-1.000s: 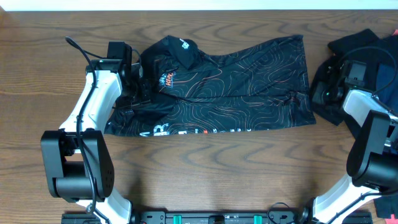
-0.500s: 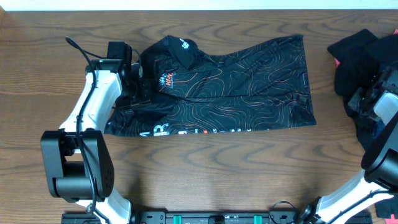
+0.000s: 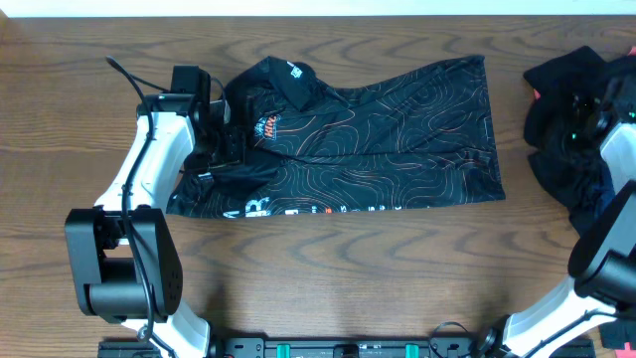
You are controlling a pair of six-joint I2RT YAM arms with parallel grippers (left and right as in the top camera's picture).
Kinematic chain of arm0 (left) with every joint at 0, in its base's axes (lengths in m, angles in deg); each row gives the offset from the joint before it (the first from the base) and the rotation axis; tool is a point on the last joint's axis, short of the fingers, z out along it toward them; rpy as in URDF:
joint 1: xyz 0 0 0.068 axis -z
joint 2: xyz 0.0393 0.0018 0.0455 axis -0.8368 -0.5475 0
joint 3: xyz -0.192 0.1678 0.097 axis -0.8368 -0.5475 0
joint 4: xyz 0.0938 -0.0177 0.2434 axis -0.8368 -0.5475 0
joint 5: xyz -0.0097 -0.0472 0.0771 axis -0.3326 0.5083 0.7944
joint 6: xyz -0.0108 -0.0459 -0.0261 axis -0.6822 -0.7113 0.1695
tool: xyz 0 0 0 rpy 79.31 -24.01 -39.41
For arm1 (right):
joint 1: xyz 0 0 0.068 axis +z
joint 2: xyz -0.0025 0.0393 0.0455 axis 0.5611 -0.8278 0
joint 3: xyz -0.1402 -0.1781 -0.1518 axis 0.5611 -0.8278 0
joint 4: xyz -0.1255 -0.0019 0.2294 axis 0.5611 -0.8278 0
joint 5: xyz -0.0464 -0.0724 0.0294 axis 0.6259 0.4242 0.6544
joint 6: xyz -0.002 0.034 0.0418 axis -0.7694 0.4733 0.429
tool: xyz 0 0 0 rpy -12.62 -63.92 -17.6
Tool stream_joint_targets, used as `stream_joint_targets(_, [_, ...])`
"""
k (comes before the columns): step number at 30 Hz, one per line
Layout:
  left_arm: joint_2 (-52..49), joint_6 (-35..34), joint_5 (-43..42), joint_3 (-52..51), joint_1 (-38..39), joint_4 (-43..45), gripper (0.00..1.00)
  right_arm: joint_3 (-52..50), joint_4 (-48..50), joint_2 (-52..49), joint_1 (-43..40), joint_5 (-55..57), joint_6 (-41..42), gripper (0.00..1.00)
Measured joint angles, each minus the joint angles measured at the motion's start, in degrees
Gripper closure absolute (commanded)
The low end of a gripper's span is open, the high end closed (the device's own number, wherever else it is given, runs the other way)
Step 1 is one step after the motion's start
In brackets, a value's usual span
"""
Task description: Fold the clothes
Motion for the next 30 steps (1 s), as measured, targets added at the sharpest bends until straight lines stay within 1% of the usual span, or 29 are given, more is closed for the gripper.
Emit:
stream_joint_targets(2, [0.0, 1.0, 0.0, 1.5, 0.0, 0.3, 0.25, 0.6, -1.0, 2.4, 1.2, -2.1, -0.8, 0.39])
stream_joint_targets(5, [0.0, 2.3, 0.7, 4.7, 0.0, 3.6, 0.22, 1.1, -2.5, 6.1, 3.7, -4.5, -2.2, 0.32])
stream_joint_targets(8, [0.1, 2.8, 1.6, 6.4, 0.0, 8.6, 0.22, 1.6, -3.7, 7.4, 6.7, -6.1, -3.3, 0.32])
stream_joint_targets(14, [-0.7, 3.6, 2.6, 6.8, -0.1, 22.2, 0.22, 1.6, -4.9, 7.2, 12.5, -7.0, -3.8, 0.31])
stream_joint_targets(18, [-4.2, 3.7, 2.6, 7.1, 0.2, 30.2, 0.22, 1.6, -5.0, 7.2, 14.6, -7.2, -3.8, 0.30])
stream_joint_targets(20, [-6.9, 3.7, 2.0, 7.2, 0.7, 32.5, 0.22, 1.6, -5.2, 7.2, 15.2, -7.3, -3.8, 0.30])
stream_joint_targets(22, [-10.2, 3.6, 1.4, 7.6, 1.6, 32.4, 0.22, 1.6, -5.3, 7.2, 15.7, -7.3, -3.8, 0.30])
stream_joint_targets(24, [-14.3, 3.6, 1.0, 9.4, 3.0, 30.5, 0.22, 1.6, -5.3, 7.2, 15.8, -7.4, -3.8, 0.30])
stream_joint_targets(26, [-18.4, 3.5, 0.8, 12.2, 4.5, 28.1, 0.22, 1.6, -5.4, 7.2, 16.0, -7.4, -3.8, 0.30])
stream_joint_targets(30, [-23.5, 2.3, 0.4, 18.3, 7.3, 27.1, 0.23, 1.6, -5.7, 7.2, 16.0, -7.4, -3.8, 0.30])
